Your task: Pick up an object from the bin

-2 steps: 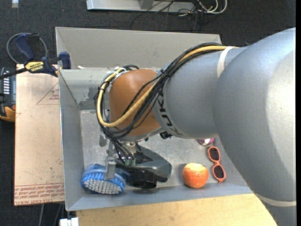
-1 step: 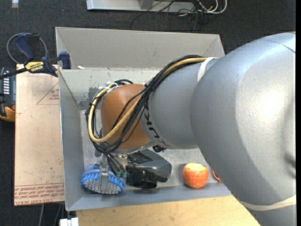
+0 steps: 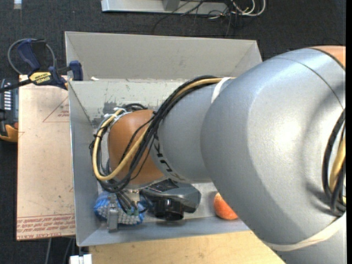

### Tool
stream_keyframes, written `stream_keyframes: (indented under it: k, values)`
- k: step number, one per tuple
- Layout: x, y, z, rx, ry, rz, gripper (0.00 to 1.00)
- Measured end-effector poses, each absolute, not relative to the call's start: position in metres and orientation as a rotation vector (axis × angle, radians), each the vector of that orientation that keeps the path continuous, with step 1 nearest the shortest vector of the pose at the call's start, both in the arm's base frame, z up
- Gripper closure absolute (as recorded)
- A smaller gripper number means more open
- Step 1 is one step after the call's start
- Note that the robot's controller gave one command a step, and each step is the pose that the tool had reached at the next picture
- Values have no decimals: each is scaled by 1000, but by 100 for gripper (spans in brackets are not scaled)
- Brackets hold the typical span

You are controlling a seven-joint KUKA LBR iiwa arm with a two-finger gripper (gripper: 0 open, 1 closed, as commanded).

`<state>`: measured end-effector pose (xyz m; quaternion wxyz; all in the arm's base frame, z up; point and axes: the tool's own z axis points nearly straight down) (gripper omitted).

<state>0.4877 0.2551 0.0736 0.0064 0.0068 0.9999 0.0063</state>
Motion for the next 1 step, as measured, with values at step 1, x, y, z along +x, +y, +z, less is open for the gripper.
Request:
stream_keyframes:
  k: [1]
  values:
    - [486, 248, 74, 186, 3123, 32, 100]
